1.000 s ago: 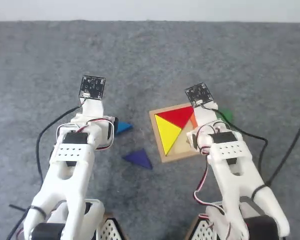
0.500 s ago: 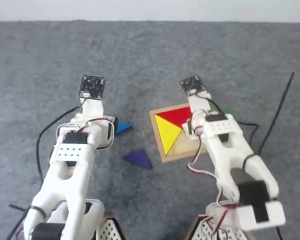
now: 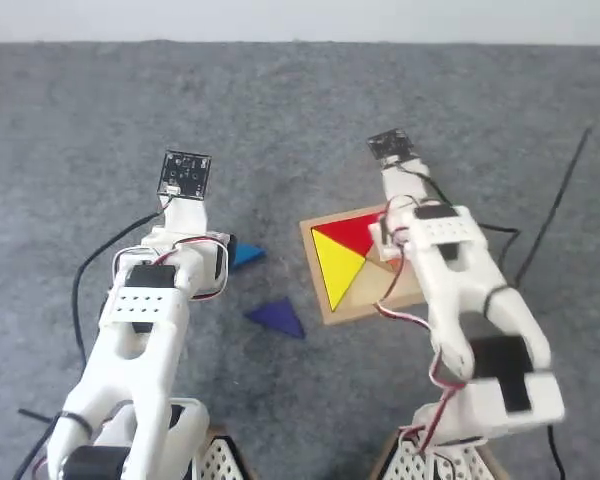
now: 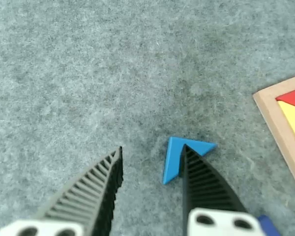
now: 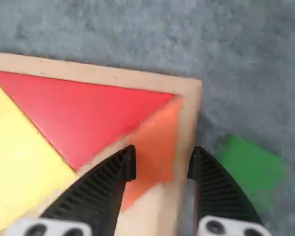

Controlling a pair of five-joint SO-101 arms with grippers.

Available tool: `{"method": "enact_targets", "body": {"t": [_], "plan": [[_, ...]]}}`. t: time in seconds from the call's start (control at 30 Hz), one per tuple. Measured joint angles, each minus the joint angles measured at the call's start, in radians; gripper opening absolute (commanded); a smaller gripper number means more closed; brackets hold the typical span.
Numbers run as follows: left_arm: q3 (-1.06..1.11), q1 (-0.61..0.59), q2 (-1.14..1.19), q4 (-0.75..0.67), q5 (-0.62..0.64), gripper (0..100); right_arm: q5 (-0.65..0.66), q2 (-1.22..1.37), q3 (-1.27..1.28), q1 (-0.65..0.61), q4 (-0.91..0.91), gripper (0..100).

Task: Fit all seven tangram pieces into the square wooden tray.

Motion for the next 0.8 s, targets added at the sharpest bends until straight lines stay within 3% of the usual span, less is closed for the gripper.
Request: {"method": "enact_targets", "body": {"t": [0.2,0.43,0.63,0.8], "plan": [[-0.002,0.0,0.0,0.021,-0.049,19,-0.025,-0.31,0.226,0.029,0.0,19.7],[-0.107,0.015,0.0,0.249,-0.055,19,-0.026,-0.71,0.445,0.051,0.187,19.7],[-0.124,0.14,0.0,0.33,-0.094,19,-0.025,-0.881,0.542,0.112,0.239,19.7],[-0.137,0.173,0.0,0.338,-0.095,19,-0.02,-0.919,0.555,0.184,0.245,19.8]]}}
